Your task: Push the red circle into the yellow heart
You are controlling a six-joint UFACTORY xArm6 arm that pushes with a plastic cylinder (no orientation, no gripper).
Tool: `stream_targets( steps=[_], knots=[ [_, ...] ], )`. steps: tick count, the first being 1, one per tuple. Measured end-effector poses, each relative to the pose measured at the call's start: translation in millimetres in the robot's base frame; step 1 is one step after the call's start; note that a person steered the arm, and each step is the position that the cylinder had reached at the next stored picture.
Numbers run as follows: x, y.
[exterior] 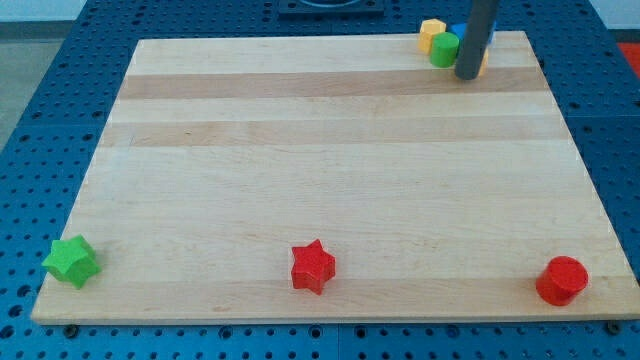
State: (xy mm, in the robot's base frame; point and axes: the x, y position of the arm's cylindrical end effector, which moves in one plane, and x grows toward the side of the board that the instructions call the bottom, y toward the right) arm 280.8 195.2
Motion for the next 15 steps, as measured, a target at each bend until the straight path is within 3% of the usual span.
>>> stream_targets(
  steps=[2, 5, 7, 8, 12, 14, 15],
  knots=[
    [-3, 10],
    [213, -96],
    [317, -82],
    [337, -72],
    [333, -32],
    [257, -9],
    [250, 46]
  ],
)
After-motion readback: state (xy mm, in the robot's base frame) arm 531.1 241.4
